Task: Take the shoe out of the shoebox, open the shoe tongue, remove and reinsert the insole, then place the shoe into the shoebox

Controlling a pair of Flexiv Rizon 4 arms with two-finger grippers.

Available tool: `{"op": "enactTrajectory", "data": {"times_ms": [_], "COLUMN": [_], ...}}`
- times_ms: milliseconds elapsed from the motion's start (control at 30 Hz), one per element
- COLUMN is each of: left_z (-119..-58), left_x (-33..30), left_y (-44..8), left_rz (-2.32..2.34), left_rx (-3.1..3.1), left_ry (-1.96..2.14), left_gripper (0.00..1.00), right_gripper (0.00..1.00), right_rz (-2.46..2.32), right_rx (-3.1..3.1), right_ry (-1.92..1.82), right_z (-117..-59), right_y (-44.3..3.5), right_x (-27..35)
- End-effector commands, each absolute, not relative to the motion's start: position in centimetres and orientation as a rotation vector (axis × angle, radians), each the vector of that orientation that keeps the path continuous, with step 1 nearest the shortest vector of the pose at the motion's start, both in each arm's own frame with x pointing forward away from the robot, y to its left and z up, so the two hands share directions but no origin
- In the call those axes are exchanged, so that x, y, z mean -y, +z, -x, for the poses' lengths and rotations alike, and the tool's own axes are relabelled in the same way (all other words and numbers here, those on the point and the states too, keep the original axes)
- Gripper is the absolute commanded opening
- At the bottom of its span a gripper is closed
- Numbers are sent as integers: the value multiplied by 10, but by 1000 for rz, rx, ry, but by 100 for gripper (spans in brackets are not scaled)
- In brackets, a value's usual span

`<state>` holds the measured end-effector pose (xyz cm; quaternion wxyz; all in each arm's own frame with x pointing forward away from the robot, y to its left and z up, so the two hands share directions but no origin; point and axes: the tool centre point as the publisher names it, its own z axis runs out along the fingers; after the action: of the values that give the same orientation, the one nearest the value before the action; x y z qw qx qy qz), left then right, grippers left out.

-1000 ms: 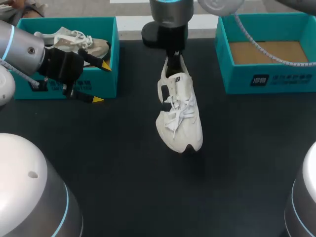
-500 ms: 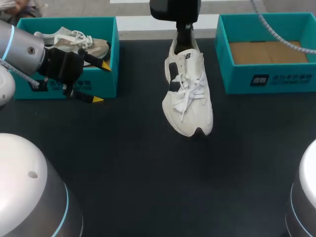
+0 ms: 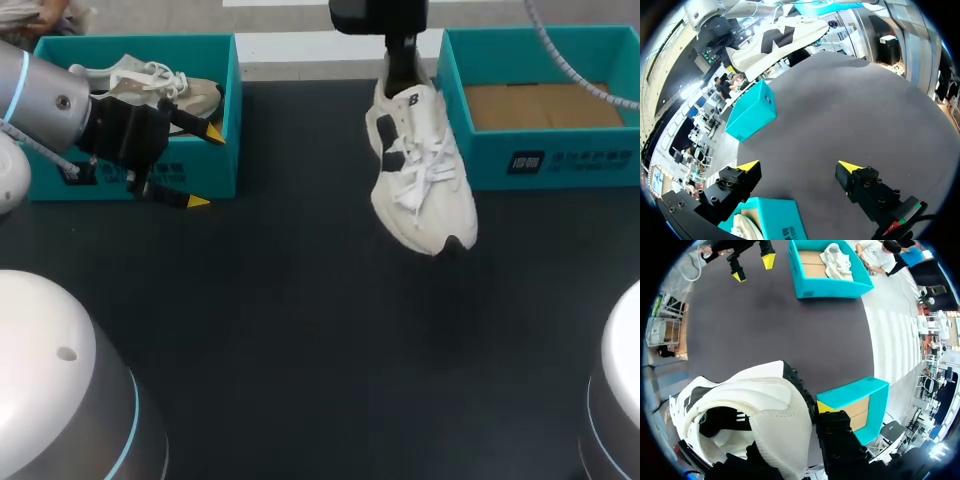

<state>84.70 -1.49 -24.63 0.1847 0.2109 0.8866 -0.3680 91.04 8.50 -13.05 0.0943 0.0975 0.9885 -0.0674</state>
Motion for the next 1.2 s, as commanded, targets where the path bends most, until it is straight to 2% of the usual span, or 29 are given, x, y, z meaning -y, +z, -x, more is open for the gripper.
{"op": "enactTrajectory", "data": {"times_ms": [33,567,1200], "left_z": [-846,-846,-846], "left_x": [15,15,15], "left_y": [-246,-246,-246], "left_rz": [-594,-594,-594], "left_rx": [-2501,-2501,-2501], "left_ry": [-1032,-1032,-1032], "left_gripper": [100,100,100], "right_gripper": [0,0,0], "right_rz": [-274,-190,-192], "right_rx": [-2981,-3000,-2966], "right_ry": [-182,-225,-274], "right_z": [-942,-1037,-1042], "right_y": [-128,-128,-128], "right_x": [-33,138,146]}}
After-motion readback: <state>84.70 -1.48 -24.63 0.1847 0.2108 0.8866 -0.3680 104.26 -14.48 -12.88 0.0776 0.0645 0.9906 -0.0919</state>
